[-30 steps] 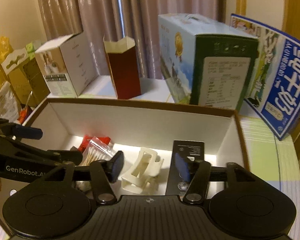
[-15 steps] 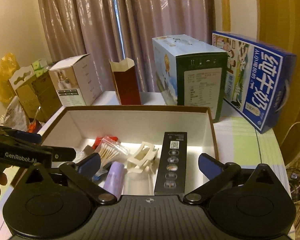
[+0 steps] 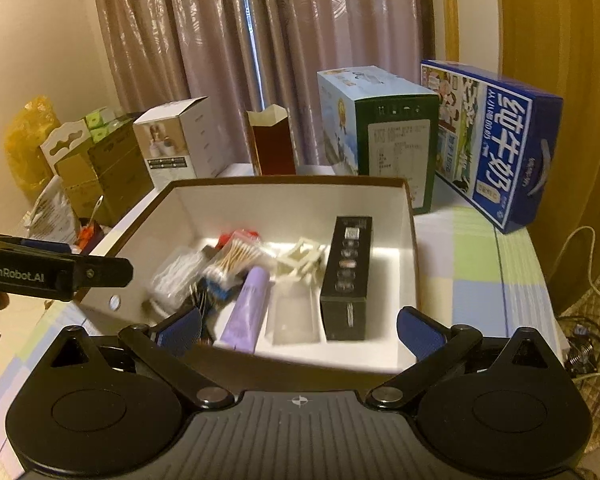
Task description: Organize objects
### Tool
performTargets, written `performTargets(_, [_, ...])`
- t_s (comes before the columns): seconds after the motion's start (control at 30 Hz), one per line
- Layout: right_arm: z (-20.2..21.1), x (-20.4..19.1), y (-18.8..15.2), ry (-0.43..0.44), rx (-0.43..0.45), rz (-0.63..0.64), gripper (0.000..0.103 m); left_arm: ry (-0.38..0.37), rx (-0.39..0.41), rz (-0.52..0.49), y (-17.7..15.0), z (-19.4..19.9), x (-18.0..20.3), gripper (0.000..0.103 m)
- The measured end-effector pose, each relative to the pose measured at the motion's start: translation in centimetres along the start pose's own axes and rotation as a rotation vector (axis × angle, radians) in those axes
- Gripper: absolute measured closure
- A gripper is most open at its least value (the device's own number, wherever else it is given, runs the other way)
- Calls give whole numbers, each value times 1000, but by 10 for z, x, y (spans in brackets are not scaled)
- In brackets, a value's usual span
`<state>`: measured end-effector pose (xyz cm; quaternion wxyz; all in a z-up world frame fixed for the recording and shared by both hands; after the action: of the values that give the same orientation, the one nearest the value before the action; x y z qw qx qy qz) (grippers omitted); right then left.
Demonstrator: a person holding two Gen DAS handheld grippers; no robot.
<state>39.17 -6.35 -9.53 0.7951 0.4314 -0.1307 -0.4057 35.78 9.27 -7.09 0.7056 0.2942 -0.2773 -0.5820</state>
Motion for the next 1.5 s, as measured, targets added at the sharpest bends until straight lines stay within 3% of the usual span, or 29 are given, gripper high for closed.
performTargets(0.47, [90,-1,-49,31,-46,-28,2,77,1,52,-71,98,38,2])
performTargets(0.87, [152,-2,-87,41,-81,-61,2,109,-29,24,-120,148,61,2])
performTargets(1.2, [180,-27,-120,-13,-105,-101,2,-3,-22,21,-151,179,53,1])
performTargets(1.5, [208,-67,-142,-45,-95,-129,2,-19,-37,-4,-175,213,31,3])
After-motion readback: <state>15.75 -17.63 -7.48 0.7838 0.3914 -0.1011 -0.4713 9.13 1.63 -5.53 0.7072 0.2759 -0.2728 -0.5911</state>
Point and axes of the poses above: each gripper's, at about its wrist camera, not at the fingertips, and z roughly against the way its jaws point, x to its right, y to its top, the point moved 8 cm from there along -z, roughly the way its jaws point, and after that the axes turned 3 degrees about x, right-handed, at the moved point
